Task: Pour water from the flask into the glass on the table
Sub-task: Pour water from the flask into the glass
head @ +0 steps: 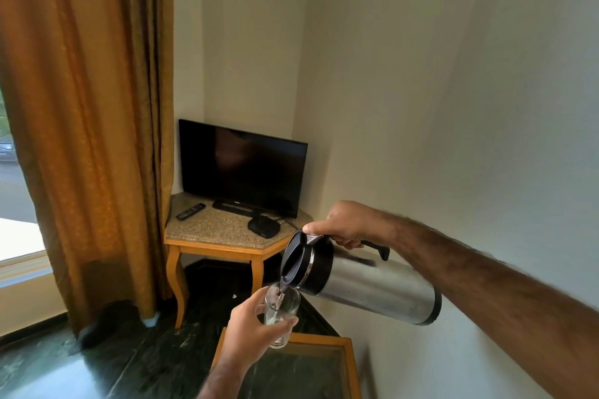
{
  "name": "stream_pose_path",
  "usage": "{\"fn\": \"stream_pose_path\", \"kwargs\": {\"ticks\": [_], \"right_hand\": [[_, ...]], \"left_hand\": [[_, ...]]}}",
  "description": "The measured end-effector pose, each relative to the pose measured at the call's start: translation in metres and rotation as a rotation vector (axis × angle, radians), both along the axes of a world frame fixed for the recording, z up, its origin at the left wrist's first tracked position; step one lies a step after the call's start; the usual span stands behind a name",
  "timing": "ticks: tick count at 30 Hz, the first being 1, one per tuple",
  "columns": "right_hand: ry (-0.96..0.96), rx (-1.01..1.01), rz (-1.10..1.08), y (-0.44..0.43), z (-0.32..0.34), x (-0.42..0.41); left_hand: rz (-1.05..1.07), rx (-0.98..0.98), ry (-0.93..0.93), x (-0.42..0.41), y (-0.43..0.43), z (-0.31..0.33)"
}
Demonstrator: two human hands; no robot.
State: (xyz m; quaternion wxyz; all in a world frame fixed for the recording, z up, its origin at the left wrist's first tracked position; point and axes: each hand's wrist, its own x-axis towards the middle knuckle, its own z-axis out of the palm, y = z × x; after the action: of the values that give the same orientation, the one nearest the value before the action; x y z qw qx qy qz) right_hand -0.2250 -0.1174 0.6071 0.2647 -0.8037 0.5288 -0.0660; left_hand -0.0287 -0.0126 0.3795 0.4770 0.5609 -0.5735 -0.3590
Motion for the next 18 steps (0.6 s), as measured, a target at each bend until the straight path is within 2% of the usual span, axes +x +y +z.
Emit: {"fn": "stream_pose_path", "kwargs": {"ticks": [9,18], "right_hand": [[-0.061,0.140,0.013,-0.013,0.010,0.005],[-0.049,0.125,-0.006,-0.016,0.022,0.012]], "left_hand": [[0.016,-0.008,-0.013,0.006,-0.006,0.003],[0.022,-0.014,-0.062,0.012,-0.008,0.002]]}}
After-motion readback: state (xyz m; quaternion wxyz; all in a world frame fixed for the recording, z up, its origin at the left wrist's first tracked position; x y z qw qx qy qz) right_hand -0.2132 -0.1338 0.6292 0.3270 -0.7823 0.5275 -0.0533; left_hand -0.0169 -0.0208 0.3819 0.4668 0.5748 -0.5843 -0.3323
